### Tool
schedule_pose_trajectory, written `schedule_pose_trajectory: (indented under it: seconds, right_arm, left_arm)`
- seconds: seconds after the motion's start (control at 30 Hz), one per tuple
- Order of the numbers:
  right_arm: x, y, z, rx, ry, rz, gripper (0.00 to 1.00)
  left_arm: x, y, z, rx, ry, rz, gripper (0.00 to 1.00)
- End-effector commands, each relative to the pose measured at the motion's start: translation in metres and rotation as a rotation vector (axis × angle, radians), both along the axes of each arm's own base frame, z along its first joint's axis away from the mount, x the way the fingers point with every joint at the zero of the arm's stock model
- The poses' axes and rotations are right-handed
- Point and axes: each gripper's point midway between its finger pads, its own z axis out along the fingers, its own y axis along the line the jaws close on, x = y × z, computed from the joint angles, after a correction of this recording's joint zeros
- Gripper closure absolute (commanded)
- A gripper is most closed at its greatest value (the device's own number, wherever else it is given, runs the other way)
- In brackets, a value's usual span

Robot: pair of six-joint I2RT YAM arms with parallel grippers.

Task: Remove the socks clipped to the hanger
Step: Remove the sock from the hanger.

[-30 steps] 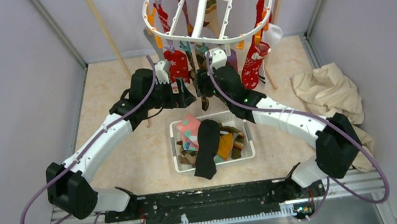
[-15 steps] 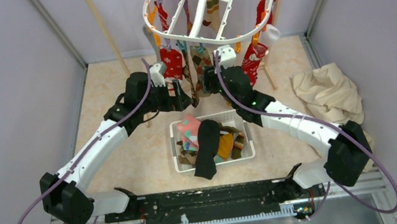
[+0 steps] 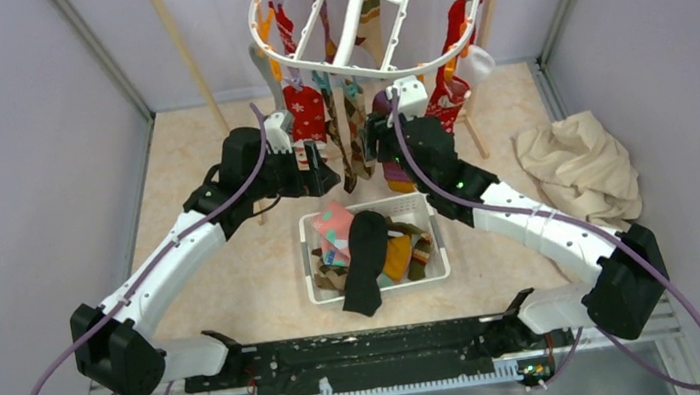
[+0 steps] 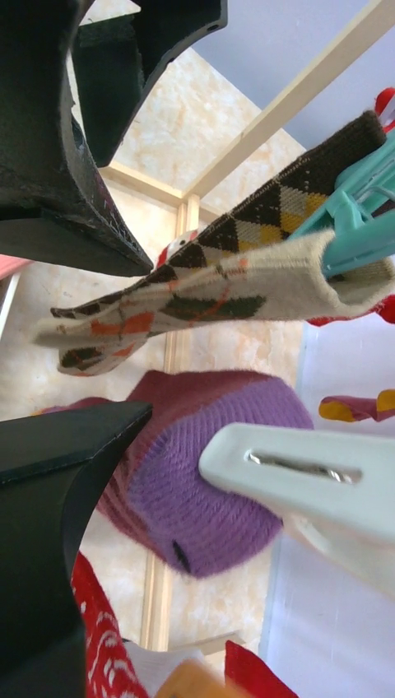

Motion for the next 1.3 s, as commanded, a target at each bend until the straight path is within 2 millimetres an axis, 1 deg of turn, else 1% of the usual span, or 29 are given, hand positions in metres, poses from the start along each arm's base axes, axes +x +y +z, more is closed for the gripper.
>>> schedule_pose_trajectory:
  seconds: [0.0,0.13,0.2,0.23,0.43,0.67,0.73,0.9,1.0,1.13,1.2,1.23,1.27]
  right_arm:
    - [0.0,0.012,0.007,0.013,-0.028,0.045,0.41]
    - [0.003,0.02,0.005,0.01,-0.022,0.062,0.33]
    - [0.006,0.021,0.002,0.009,-0.017,0.062,0.25]
    - [0.006,0.023,0.0,0.006,-0.013,0.064,0.23]
    - [0.017,0.028,-0.018,-0.01,0.008,0.043,0.22]
    - [0.028,0.027,-0.048,-0.013,0.042,0.021,0.22]
    - [0.029,0.024,-0.057,0.001,0.061,0.024,0.23]
    - [0.034,0.014,-0.07,0.034,0.091,0.022,0.32]
    - [0.039,0.009,-0.077,0.043,0.107,0.021,0.34]
    - [0.044,0.014,-0.082,0.042,0.109,0.05,0.36]
    - [0.048,0.019,-0.085,0.03,0.113,0.069,0.4]
    - [0.049,0.022,-0.084,0.029,0.115,0.076,0.45]
    - [0.05,0.024,-0.085,0.027,0.116,0.085,0.53]
  left_arm:
    - [-0.002,0.003,0.009,0.004,-0.025,-0.003,0.01]
    - [-0.003,0.004,0.008,0.007,-0.021,0.001,0.01]
    - [-0.004,0.004,0.008,0.007,-0.02,0.0,0.01]
    - [-0.004,0.005,0.008,0.007,-0.023,0.002,0.01]
    - [-0.005,0.006,0.01,0.007,-0.026,0.002,0.01]
    - [-0.008,0.009,0.011,0.011,-0.03,0.005,0.01]
    - [-0.008,0.009,0.011,0.011,-0.031,0.004,0.01]
    - [-0.009,0.01,0.011,0.011,-0.03,0.005,0.01]
    - [-0.009,0.01,0.009,0.013,-0.028,0.005,0.01]
    - [-0.01,0.01,0.01,0.01,-0.029,0.005,0.01]
    - [-0.01,0.01,0.011,0.008,-0.03,0.005,0.01]
    - [-0.011,0.01,0.011,0.007,-0.029,0.005,0.01]
    - [-0.011,0.011,0.011,0.007,-0.028,0.005,0.01]
